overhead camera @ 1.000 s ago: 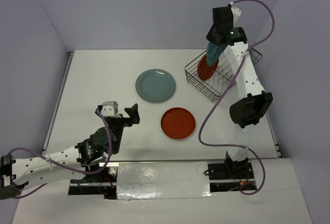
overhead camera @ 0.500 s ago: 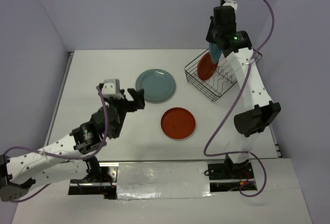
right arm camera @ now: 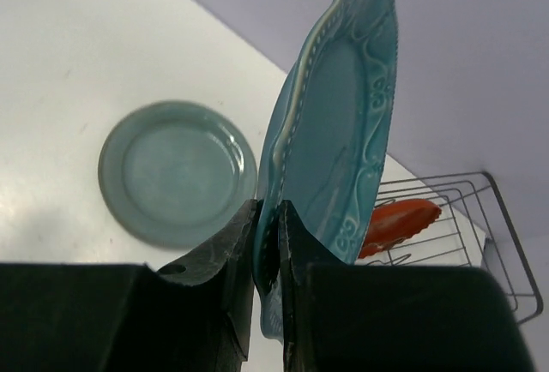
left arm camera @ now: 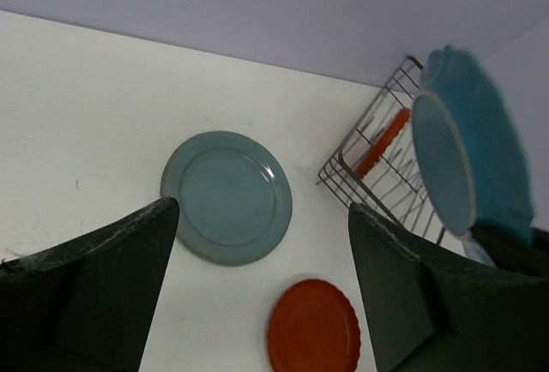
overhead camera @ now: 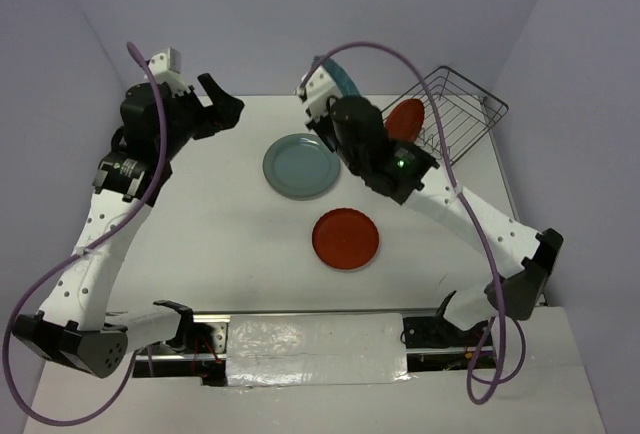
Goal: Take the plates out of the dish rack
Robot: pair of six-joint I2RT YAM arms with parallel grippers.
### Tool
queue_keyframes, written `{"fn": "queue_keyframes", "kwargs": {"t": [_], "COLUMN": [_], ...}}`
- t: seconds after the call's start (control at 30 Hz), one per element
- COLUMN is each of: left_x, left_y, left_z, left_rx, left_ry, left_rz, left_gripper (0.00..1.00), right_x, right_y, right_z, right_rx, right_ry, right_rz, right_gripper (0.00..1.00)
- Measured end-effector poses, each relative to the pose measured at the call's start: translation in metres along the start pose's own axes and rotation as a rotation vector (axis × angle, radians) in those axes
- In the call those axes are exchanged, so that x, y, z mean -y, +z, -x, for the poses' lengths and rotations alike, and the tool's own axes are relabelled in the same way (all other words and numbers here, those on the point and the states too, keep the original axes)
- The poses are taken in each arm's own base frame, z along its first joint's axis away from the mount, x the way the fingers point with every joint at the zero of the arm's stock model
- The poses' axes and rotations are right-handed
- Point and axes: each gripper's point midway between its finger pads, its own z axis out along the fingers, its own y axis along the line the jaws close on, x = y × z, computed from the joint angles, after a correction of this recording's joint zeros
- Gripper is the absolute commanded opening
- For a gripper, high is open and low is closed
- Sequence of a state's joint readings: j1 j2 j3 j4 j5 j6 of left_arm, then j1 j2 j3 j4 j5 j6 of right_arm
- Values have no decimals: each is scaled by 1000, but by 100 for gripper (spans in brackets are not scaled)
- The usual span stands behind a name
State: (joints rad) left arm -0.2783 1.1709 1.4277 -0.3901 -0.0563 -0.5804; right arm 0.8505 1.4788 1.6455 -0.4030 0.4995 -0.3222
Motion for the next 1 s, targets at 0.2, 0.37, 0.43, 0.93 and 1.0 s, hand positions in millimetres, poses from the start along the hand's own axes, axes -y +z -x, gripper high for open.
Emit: {"fn": "queue_keyframes", "kwargs": {"t": [0.2,0.37,0.43,0.93,1.0], "left_x": [-36,-16,-15,-4,-5], "left_y": [1,2,1,-7,-6], "left_z": [9,-25,-42,-84,-91], "left_rx": [-73,-183,-228,-305,-315], "left_ry": [-63,-117,-147,-204,-209], "left_rz": [-65,-239,-270,-371,-374], "left_gripper": [90,91,90,91,91], "right_x": [-54,-96,-108,-142,-146], "right_y": [-35,-62,-68,-53,-49], "right_z": [-51,-45,-42,-71,-74], "right_rx": [-23,40,69,13,11], "right_ry": [-229,-331,-361,-548,-558], "right_rz": [112,178,180,126,120], "right_gripper": [0,0,0,0,0]}}
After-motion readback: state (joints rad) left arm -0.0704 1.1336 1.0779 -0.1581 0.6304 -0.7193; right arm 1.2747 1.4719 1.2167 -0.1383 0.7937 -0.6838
